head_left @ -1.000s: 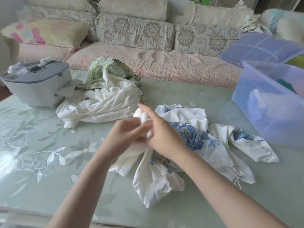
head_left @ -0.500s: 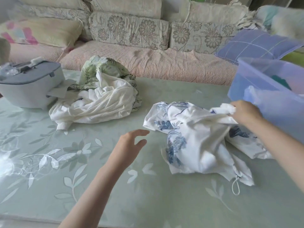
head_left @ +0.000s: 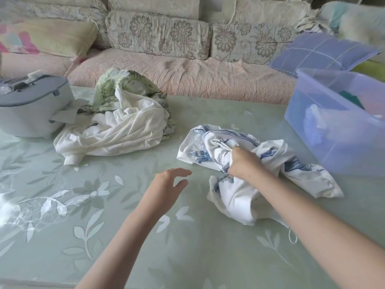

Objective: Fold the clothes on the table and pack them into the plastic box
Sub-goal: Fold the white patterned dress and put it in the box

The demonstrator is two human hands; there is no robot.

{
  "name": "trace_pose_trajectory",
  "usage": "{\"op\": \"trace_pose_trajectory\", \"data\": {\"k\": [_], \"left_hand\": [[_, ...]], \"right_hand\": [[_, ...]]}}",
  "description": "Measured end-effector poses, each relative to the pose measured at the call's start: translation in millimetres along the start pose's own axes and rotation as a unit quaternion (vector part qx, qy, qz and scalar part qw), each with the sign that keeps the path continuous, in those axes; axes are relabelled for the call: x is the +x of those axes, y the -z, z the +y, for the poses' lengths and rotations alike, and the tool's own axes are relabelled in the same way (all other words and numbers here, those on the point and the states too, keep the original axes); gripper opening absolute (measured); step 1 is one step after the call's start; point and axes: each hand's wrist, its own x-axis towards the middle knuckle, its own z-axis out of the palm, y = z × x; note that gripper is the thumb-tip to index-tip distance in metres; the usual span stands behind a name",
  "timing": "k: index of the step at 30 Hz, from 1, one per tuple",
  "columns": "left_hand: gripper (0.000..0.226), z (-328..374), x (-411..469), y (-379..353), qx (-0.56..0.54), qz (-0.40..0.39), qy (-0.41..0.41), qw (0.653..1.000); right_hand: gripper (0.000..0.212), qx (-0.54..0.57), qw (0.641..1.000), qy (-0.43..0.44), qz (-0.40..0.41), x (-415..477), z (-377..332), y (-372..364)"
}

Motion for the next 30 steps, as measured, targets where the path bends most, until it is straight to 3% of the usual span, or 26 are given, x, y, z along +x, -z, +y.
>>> {"op": "trace_pose_trajectory", "data": {"k": [4, 8, 11, 13, 15, 17, 18, 20, 22, 25, 28, 30], "left_hand": [[0.029, -8.0, 1.8, 4.3, -0.032, 0.038, 0.055, 0.997], [0.035, -18.7, 6.2, 17.7, -0.055, 0.069, 0.128, 0.988], [0.030, -21.3, 6.9, 41.1, -0.178, 0.109, 0.186, 0.960], [0.035, -16.9, 4.4, 52.7, -0.297, 0.101, 0.223, 0.923], [0.034, -10.3, 1.7, 56.4, -0.393, 0.055, 0.260, 0.880], [0.022, -2.9, 0.8, 47.6, -0.465, 0.036, 0.243, 0.851], [0.018, -1.5, 2.6, 41.8, -0.455, 0.060, 0.233, 0.857], [0.019, -3.8, 4.9, 38.3, -0.349, 0.161, 0.199, 0.901], [0.033, -8.7, 6.0, 43.9, -0.272, 0.273, 0.138, 0.912], [0.036, -13.2, 6.6, 59.5, -0.317, 0.357, 0.106, 0.872], [0.036, -14.1, 7.5, 61.3, -0.301, 0.365, 0.097, 0.876], [0.032, -14.0, 8.7, 55.6, -0.228, 0.291, 0.100, 0.924]], "right_hand": [[0.032, 0.184, 0.981, 0.054, 0.004, -12.7, -25.0, 3.5], [0.036, 0.458, 0.881, 0.111, -0.027, -34.2, -67.0, 16.2], [0.036, 0.525, 0.832, 0.180, -0.015, -45.5, -87.1, 40.3], [0.034, 0.554, 0.806, 0.207, -0.016, -46.7, -87.0, 52.4], [0.034, 0.519, 0.831, 0.199, 0.026, -43.3, -79.1, 55.4], [0.037, 0.383, 0.906, 0.162, 0.080, -33.3, -62.5, 46.4], [0.042, 0.292, 0.942, 0.133, 0.095, -28.7, -51.6, 39.3], [0.045, 0.161, 0.977, 0.088, 0.106, -22.6, -28.9, 24.3], [0.041, 0.118, 0.986, 0.049, 0.112, -18.0, -7.1, 14.7], [0.024, 0.078, 0.983, 0.006, 0.166, -12.7, 25.4, 14.6], [0.022, 0.034, 0.985, -0.033, 0.166, -6.6, 55.6, 21.5], [0.042, 0.053, 0.993, -0.045, 0.094, -2.8, 65.8, 21.7]]}}
